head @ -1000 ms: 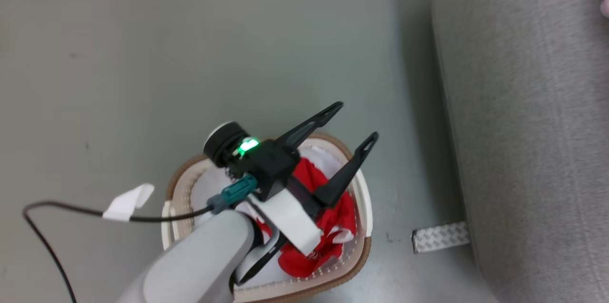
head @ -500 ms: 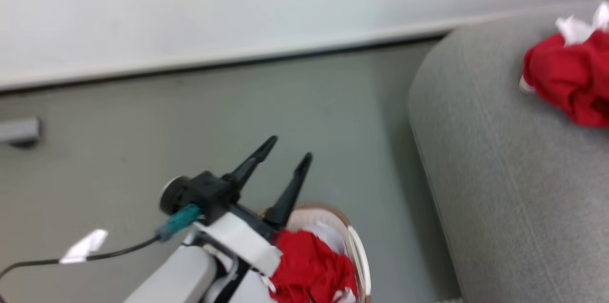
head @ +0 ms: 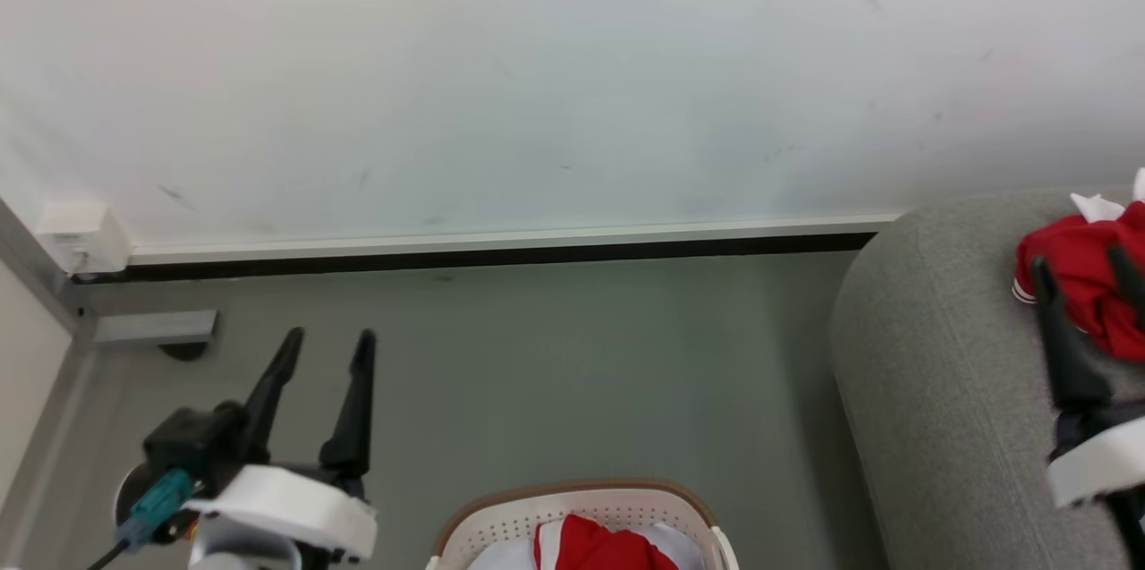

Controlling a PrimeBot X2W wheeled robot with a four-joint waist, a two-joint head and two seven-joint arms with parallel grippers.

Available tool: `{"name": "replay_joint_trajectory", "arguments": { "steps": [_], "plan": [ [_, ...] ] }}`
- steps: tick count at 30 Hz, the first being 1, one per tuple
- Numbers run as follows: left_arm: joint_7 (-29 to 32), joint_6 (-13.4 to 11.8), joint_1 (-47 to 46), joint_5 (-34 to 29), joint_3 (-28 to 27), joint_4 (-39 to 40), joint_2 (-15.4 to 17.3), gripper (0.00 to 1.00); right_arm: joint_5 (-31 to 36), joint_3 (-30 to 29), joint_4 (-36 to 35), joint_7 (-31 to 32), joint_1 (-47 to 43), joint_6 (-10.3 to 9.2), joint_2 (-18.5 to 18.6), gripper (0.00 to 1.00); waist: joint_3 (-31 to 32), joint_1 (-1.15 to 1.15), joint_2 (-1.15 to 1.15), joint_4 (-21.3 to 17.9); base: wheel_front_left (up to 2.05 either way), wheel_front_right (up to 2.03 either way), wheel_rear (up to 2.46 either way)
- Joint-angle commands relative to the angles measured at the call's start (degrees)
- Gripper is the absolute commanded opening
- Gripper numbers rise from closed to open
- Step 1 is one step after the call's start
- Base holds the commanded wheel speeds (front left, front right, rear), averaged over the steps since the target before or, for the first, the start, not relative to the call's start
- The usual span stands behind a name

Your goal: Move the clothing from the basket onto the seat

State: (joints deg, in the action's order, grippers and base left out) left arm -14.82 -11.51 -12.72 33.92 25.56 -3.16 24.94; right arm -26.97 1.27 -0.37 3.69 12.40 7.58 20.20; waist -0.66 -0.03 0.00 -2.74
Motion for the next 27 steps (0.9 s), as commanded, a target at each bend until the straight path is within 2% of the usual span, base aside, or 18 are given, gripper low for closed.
{"name": "replay_joint_trajectory", "arguments": {
  "steps": [1, 5, 12, 17, 27],
  "plan": [
    [-0.33, -0.34, 1.38, 0.84, -0.54, 0.4, 0.1, 1.0, 0.44, -0.39, -0.69, -1.13, -1.69, -0.16, -1.37, 1.0, 0.51, 0.03, 0.0, 0.74, 0.0, 0.0, 0.0],
    [-0.35, -0.8, 6.01, 1.27, -4.4, 1.89, -2.35, 1.0, 3.52, 0.33, -0.51, -6.38, -7.88, -0.16, -6.32, 1.0, 0.48, 0.03, 0.0, 1.62, 0.0, 0.0, 0.0],
    [-0.35, 1.7, 12.57, -2.89, -9.41, 1.54, -7.8, 1.0, 4.05, 2.9, 4.67, -14.73, -12.54, -0.15, -10.93, 1.0, 0.0, 0.03, 0.0, 1.7, 0.0, 0.0, 0.0],
    [-0.34, 3.79, 14.0, -6.85, -12.03, 0.83, -10.58, 1.0, 4.31, 4.69, 7.65, -16.8, -11.5, -0.15, -12.36, 1.0, -0.82, 0.03, 0.0, 1.01, 0.0, 0.0, 0.0],
    [-0.35, 7.78, 14.35, -11.24, -17.01, -0.38, -14.59, 1.0, 4.06, 6.57, 9.5, -17.77, -9.34, -0.16, -12.48, 1.0, -0.76, 0.03, 0.0, 0.22, 0.0, 0.0, 0.0]
  ]
}}
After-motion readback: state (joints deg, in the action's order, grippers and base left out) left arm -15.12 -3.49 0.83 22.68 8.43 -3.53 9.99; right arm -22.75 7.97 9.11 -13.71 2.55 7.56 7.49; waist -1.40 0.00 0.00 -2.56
